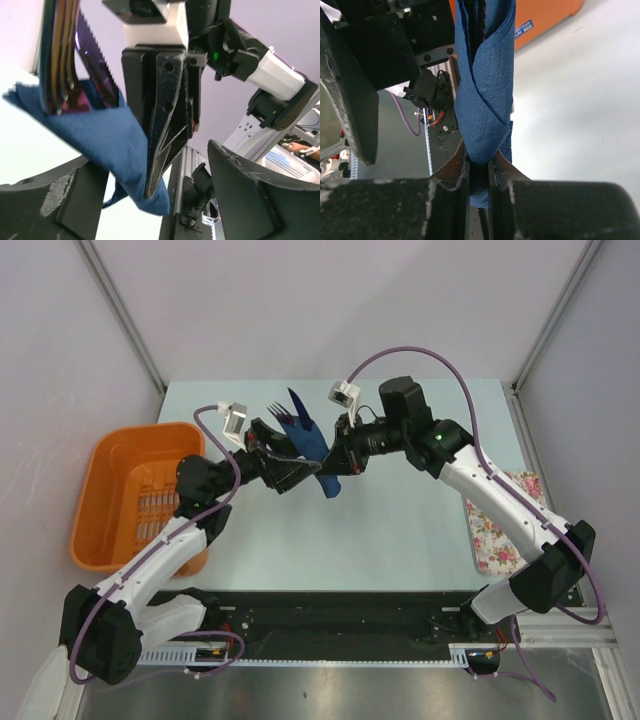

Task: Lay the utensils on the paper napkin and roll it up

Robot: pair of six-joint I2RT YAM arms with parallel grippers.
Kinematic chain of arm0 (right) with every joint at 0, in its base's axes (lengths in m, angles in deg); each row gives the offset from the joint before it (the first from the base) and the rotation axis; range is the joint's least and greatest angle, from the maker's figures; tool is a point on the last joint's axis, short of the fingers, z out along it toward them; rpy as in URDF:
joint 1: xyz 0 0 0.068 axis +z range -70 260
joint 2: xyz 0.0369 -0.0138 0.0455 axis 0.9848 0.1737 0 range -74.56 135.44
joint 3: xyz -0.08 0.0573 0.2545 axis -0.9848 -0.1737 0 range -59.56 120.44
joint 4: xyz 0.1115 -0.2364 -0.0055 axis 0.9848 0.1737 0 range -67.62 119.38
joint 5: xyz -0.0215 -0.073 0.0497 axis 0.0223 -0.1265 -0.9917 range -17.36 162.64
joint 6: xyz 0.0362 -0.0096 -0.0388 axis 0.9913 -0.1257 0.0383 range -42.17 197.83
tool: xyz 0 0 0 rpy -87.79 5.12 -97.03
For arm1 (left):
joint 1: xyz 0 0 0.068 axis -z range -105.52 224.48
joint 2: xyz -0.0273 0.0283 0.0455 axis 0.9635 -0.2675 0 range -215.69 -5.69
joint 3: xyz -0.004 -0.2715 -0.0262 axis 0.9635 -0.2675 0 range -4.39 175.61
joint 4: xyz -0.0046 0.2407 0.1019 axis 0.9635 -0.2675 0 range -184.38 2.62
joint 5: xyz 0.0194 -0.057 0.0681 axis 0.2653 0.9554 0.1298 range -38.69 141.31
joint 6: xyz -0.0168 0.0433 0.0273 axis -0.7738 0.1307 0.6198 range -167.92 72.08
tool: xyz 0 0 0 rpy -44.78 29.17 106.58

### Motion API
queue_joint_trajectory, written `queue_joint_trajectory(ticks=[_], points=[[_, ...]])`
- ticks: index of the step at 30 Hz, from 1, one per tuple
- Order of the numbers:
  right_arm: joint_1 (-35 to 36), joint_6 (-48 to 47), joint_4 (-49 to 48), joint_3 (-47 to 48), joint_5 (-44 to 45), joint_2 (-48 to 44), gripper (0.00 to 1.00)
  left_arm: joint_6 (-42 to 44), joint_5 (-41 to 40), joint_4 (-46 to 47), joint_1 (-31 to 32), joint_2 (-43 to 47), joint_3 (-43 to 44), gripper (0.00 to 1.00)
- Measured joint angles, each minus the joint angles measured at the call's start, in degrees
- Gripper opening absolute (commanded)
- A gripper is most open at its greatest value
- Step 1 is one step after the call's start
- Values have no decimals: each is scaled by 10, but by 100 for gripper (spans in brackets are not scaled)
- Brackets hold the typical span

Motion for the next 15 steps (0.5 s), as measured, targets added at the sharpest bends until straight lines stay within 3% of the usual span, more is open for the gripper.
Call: queue_joint_trajectory(ticks=[5, 8, 11, 12, 15], points=[[5, -1, 0, 0, 4, -5, 0, 10, -1, -16, 0, 0, -7, 89], [13, -5, 0, 0, 7, -9, 0, 5, -1, -12, 0, -10, -8, 85], [22, -12, 0, 0, 8, -11, 0, -9, -1, 3, 0, -24, -8, 72], [25, -14, 0, 0, 9, -12, 0, -16, 0, 13, 0, -28, -8, 62], [29, -20, 0, 0, 17, -16, 0, -47, 12, 47, 1, -37, -8, 47]])
